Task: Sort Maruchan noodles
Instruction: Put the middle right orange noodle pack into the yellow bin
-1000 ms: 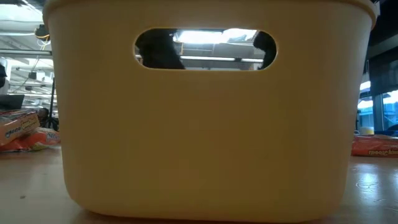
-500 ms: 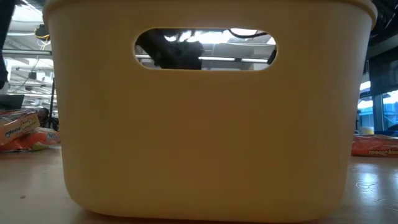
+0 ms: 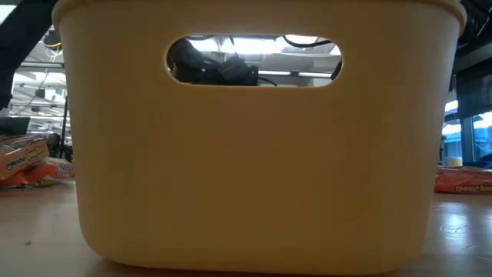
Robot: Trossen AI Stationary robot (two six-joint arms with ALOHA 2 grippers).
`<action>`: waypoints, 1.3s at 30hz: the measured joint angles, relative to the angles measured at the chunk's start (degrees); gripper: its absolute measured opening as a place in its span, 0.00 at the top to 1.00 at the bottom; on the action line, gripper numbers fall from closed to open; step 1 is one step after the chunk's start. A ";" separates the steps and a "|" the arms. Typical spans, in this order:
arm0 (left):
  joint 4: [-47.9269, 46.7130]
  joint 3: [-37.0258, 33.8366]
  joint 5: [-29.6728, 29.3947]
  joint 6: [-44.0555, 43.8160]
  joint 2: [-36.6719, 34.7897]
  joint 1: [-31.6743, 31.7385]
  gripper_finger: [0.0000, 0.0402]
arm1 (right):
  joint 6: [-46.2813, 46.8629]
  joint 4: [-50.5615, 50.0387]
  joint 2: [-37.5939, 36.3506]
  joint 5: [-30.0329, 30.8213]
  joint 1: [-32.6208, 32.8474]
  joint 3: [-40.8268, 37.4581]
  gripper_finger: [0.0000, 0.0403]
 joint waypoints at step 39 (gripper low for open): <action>-2.19 -0.01 -7.54 1.25 -1.70 -7.38 1.00 | 0.09 0.85 -0.04 -0.02 0.00 0.00 0.27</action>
